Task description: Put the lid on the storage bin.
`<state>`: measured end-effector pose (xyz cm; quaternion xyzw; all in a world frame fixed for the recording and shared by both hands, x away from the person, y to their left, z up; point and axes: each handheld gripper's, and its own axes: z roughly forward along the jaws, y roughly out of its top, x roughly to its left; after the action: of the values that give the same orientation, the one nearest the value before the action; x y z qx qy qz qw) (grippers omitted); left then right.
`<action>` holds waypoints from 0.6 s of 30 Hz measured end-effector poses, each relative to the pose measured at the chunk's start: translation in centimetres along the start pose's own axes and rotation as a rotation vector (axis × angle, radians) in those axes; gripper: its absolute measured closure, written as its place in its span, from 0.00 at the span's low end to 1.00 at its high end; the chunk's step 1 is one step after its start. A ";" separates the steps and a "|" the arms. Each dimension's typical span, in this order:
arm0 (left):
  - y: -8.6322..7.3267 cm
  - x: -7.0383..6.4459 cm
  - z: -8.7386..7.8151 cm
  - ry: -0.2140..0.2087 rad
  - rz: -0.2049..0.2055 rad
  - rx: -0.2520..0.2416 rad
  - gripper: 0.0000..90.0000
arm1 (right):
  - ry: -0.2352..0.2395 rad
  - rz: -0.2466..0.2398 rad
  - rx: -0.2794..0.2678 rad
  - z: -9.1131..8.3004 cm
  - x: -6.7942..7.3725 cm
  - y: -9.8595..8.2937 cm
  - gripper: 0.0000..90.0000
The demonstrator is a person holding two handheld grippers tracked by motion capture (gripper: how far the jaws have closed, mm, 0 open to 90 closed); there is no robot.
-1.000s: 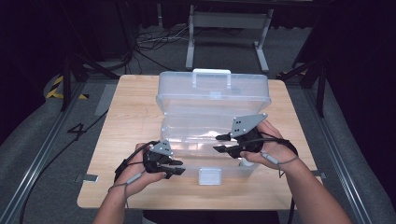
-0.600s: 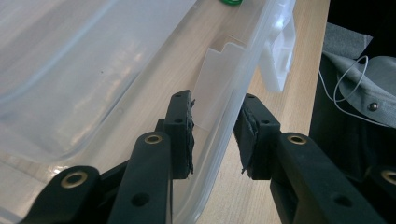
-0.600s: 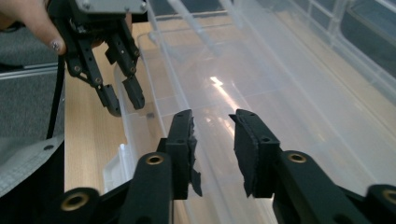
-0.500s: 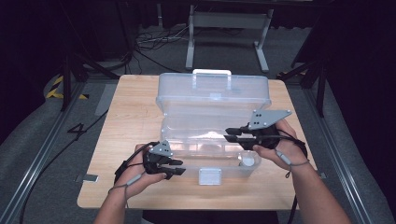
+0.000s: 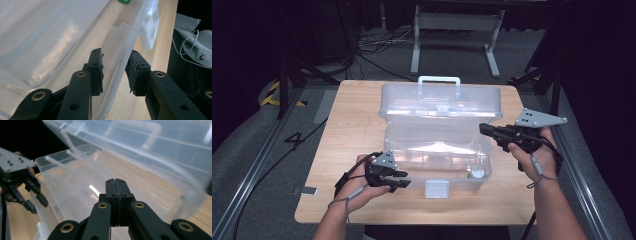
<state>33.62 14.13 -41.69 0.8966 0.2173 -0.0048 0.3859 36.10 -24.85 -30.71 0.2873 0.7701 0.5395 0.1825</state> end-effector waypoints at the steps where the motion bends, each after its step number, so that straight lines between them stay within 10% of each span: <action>1: 0.0 0.0 0.0 0.001 0.000 0.000 0.75 | -0.012 0.020 -0.015 -0.2 -0.3 -0.2 1.00; 18: 0.1 -0.1 -0.2 0.001 -0.003 -0.002 0.69 | -0.060 0.099 -0.102 -1.5 -1.4 -1.1 1.00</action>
<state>33.56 14.20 -41.47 0.8958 0.2188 -0.0048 0.3868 36.06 -27.11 -31.26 0.3313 0.7206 0.5776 0.1931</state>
